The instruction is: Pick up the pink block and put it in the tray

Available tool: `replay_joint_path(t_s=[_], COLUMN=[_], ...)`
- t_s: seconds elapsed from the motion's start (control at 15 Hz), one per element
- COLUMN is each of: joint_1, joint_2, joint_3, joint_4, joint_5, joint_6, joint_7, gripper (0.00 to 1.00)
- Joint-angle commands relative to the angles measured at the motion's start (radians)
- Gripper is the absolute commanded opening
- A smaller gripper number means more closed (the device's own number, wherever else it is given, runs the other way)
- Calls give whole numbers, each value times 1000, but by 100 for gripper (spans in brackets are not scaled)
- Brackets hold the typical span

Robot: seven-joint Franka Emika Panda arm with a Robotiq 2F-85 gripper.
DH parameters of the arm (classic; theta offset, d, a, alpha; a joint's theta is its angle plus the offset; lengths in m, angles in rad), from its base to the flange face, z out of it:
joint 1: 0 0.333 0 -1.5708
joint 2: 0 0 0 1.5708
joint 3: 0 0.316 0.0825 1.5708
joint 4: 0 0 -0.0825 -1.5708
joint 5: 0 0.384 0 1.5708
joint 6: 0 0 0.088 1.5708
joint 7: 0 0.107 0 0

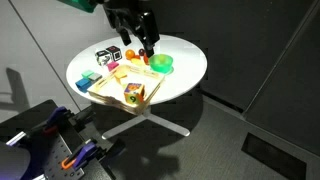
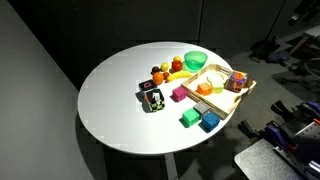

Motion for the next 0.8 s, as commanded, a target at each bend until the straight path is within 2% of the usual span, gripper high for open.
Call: replay_joint_path(t_s=[0.0, 0.4, 0.73], joint_1=[-18, -15, 8], joint_2=[2, 4, 29], joint_3=[19, 23, 64], joint_4=[1, 2, 12], joint_5=[12, 14, 24], joint_6=[-3, -2, -10], joint_7=[-8, -5, 8], gripper=[100, 100, 100])
